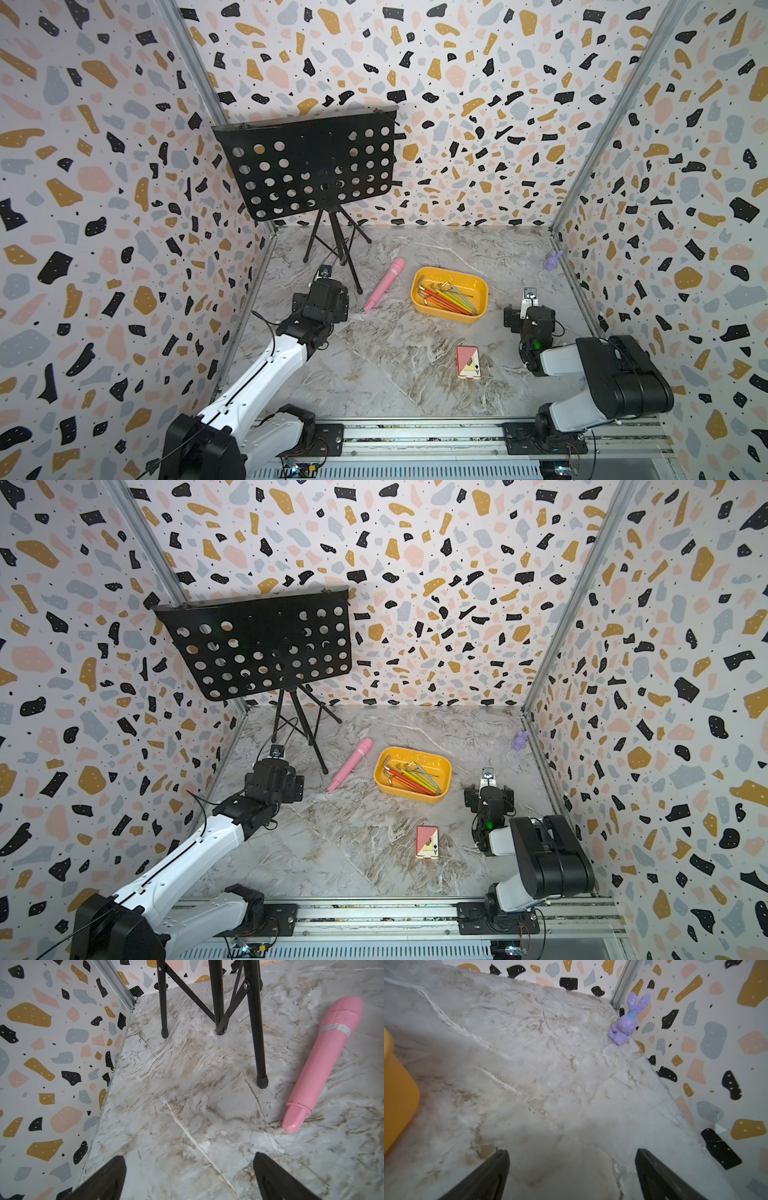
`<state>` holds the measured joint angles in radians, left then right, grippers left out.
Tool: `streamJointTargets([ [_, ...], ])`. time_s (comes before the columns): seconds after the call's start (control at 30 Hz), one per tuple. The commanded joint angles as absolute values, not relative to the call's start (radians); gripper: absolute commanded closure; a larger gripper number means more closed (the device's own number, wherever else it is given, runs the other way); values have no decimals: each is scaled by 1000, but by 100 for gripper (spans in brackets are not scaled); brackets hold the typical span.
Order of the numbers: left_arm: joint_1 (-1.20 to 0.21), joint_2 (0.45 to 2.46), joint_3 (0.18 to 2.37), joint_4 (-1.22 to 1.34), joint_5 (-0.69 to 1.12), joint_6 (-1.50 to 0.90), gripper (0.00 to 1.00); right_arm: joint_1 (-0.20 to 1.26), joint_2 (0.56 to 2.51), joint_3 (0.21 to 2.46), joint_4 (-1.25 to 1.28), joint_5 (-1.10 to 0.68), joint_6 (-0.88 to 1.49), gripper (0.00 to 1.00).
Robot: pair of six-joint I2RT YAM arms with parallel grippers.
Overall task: Put the hex key on the desktop into the storage box
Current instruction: Reset both arms
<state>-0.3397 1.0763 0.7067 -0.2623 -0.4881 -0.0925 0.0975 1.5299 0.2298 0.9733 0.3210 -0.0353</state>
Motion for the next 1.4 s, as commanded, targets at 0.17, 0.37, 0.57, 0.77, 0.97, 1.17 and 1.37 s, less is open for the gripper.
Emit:
streamJointTargets([
  [0.17, -321, 1163, 479, 361, -578, 81, 0, 94, 1509, 288, 1000, 299, -18, 0],
  [0.37, -316, 1282, 399, 576, -590, 65, 0, 94, 1521, 290, 1022, 331, -14, 0],
  [0.57, -321, 1397, 318, 868, -620, 113, 0, 94, 1513, 293, 1000, 333, -8, 0],
  [0.77, -320, 1385, 321, 836, -611, 107, 0, 95, 1517, 293, 1011, 330, -11, 0],
  [0.97, -320, 1363, 247, 943, -548, 127, 0, 95, 1517, 293, 1007, 330, -10, 0],
  [1.17, -240, 1361, 261, 890, -464, 46, 0, 94, 1517, 293, 1007, 330, -10, 0],
  [1.37, -127, 1419, 302, 863, -364, -36, 0, 95, 1520, 320, 963, 330, -11, 0],
])
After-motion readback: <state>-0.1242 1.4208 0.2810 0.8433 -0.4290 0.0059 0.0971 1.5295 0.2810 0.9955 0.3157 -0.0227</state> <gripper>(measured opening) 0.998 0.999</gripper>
